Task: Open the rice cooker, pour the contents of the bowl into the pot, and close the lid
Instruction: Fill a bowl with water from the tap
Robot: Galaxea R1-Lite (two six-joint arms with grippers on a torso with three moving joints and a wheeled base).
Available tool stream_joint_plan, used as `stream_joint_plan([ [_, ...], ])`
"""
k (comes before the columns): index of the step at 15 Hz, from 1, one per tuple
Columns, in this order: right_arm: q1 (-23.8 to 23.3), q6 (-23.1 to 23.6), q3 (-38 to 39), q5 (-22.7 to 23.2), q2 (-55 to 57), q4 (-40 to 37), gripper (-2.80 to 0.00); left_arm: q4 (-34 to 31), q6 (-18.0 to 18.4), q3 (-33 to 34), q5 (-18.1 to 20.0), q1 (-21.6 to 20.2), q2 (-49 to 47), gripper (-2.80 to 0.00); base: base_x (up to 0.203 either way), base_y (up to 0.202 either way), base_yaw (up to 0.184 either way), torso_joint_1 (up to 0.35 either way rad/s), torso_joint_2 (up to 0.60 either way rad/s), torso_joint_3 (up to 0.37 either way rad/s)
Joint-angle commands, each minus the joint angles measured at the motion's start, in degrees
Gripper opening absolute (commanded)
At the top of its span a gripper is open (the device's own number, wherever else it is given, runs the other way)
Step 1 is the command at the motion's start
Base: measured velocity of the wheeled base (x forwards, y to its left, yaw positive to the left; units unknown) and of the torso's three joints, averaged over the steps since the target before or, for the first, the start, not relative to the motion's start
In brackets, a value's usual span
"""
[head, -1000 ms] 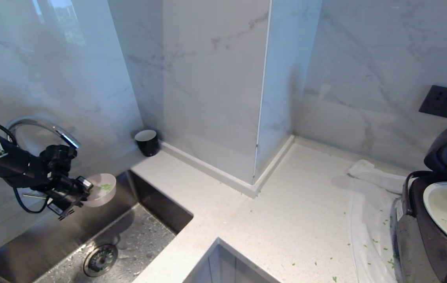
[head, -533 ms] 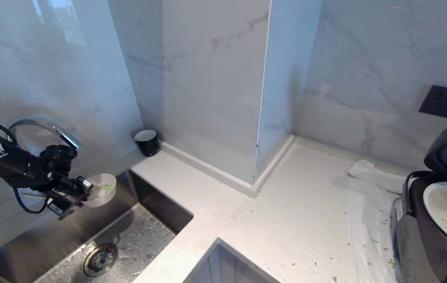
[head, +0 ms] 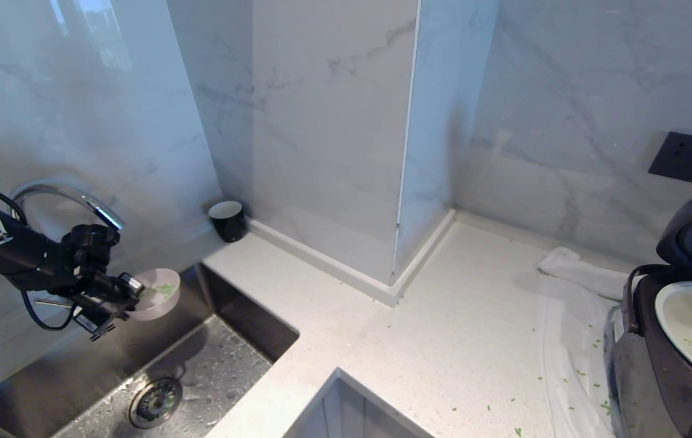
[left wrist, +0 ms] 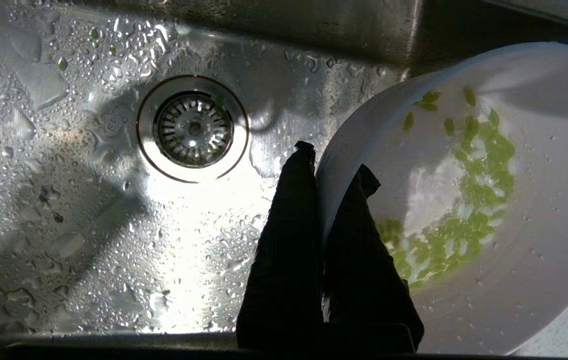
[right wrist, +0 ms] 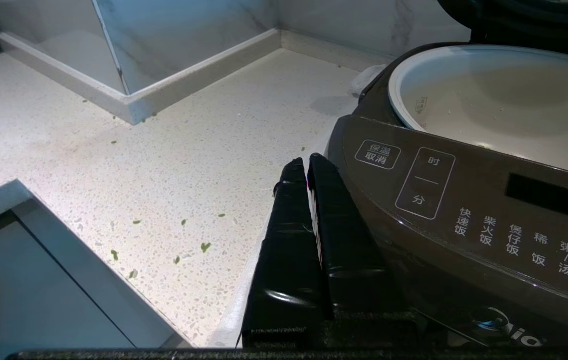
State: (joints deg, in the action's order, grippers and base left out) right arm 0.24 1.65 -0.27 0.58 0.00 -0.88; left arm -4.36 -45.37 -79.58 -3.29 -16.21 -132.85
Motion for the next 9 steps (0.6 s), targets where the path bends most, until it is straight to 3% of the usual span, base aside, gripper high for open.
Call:
stream_joint_plan([
  [1,0.1,0.0,0.0,-0.1,0.0,0.0,-2.8,0.0,-0.2,0.0,0.0,0.0,0.1,-2.8,0.0,0.0,0.0,0.0,0.0,0.0],
  [9,0.0,0.0,0.0,0.0,0.0,0.0,-2.8,0.0,-0.3,0.0,0.0,0.0,0.1,-2.8,0.0,0.0,0.0,0.0,0.0,0.0],
])
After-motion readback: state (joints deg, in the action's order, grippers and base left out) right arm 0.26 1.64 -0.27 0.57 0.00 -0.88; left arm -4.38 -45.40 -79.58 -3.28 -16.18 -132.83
